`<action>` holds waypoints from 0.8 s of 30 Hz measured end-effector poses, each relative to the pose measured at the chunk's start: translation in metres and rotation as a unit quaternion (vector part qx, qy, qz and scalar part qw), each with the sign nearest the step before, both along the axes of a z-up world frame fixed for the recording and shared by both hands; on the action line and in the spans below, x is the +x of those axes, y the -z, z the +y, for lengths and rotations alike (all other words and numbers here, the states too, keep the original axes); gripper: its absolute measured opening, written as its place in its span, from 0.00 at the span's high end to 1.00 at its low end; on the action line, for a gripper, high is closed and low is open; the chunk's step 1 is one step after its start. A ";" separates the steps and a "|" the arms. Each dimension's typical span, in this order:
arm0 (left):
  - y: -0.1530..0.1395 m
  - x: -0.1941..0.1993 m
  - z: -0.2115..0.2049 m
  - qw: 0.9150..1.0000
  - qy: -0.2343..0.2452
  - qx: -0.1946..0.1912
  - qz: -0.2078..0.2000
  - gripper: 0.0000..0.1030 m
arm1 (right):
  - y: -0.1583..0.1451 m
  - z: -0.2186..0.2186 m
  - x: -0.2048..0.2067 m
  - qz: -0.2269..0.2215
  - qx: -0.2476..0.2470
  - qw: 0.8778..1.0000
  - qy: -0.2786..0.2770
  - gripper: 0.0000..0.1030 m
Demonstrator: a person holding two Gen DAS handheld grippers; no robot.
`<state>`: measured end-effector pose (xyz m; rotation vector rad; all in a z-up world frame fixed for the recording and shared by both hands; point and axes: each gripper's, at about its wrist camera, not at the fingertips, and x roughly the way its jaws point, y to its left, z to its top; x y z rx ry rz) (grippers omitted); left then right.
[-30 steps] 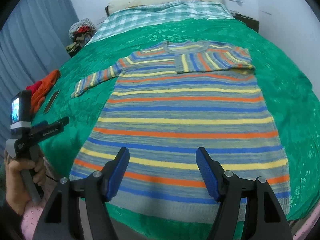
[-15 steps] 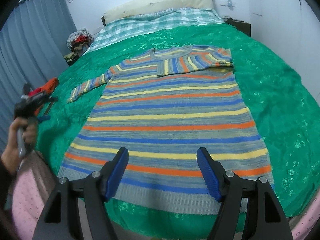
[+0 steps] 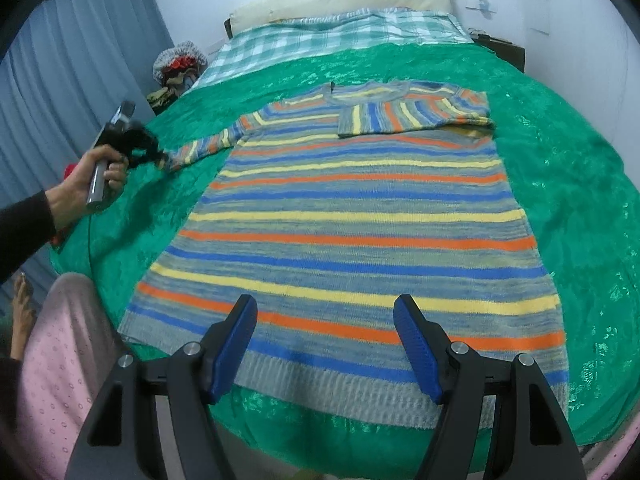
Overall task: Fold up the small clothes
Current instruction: 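Grasp the other sleeve cuff with the left tool and fold it across the body, then open the left tool to release the second folded sleeve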
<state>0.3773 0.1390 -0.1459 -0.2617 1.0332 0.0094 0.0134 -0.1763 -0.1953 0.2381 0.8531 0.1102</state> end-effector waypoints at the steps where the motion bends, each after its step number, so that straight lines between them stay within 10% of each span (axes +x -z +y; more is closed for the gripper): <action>1: -0.021 0.000 -0.025 0.999 0.028 0.011 -0.021 0.96 | 0.000 -0.002 0.000 -0.002 0.003 1.000 0.001 0.32; 9: -0.104 -0.028 -0.240 0.962 0.244 0.035 -0.114 0.95 | -0.002 -0.015 -0.002 -0.006 0.045 0.999 0.008 0.32; 11: -0.089 -0.034 -0.288 0.952 0.287 0.038 -0.098 0.83 | -0.002 -0.017 -0.004 -0.008 0.049 0.999 0.011 0.32; 13: -0.063 -0.034 -0.322 0.948 0.304 0.077 -0.061 0.29 | -0.002 -0.019 -0.005 -0.007 0.053 0.998 0.014 0.32; 20: -0.020 -0.043 -0.262 0.974 0.215 0.064 -0.028 0.22 | -0.008 -0.030 -0.012 -0.017 0.060 0.998 0.031 0.31; 24: 0.037 -0.083 -0.226 0.971 0.193 0.136 0.031 0.18 | -0.007 -0.039 -0.005 -0.008 0.062 0.997 0.049 0.31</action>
